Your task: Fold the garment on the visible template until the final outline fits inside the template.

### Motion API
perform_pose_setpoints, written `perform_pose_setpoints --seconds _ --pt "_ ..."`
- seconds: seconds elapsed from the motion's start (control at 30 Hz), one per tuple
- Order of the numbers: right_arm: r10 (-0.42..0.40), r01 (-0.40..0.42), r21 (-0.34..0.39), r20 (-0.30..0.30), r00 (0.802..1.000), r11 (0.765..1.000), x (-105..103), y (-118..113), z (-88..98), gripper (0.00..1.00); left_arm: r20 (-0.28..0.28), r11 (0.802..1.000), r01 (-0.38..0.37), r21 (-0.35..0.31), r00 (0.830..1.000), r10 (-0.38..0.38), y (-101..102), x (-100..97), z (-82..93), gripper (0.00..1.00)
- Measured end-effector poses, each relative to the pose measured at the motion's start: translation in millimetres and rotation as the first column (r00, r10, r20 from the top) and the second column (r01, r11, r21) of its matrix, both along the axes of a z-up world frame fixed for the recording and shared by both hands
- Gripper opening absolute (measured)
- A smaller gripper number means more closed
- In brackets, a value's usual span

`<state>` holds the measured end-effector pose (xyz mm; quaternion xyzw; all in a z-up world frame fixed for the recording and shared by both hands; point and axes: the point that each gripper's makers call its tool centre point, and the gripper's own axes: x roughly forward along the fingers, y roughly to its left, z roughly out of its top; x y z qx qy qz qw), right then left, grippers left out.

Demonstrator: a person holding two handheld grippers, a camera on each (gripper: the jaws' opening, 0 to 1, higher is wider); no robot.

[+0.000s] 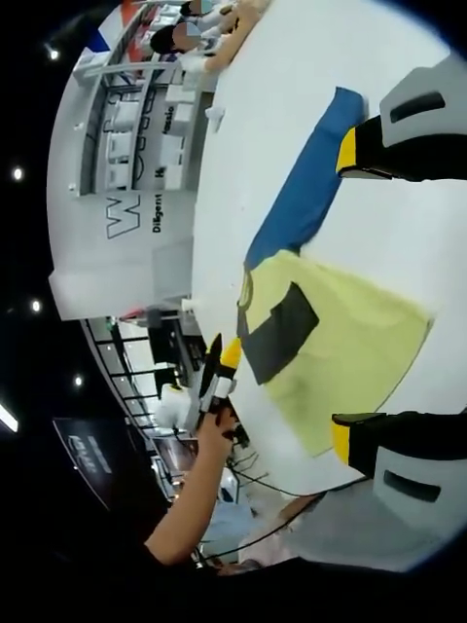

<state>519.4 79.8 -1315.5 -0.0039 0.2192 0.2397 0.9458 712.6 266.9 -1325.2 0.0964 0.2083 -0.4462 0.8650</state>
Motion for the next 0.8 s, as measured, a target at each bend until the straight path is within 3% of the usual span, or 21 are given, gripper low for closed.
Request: perform_pose_setpoints --seconds 0.27,0.53,0.8 --pt "0.003 -0.003 -0.001 -0.008 1.000 1.000 3 -2 -1.4 0.99 0.016 0.999 -0.004 0.038 1.000 0.003 17 -4.3 -2.6 0.83" --pt "0.006 -0.006 -0.009 -0.008 1.000 1.000 9 -6 -1.8 0.99 0.054 0.996 0.025 0.086 0.998 -0.030 36 -17.5 0.5 0.85" --pt "0.007 -0.007 -0.014 -0.013 1.000 1.000 11 -7 -4.5 0.99 0.039 0.996 -0.033 0.084 0.999 0.030 68 -19.6 -0.3 0.86"
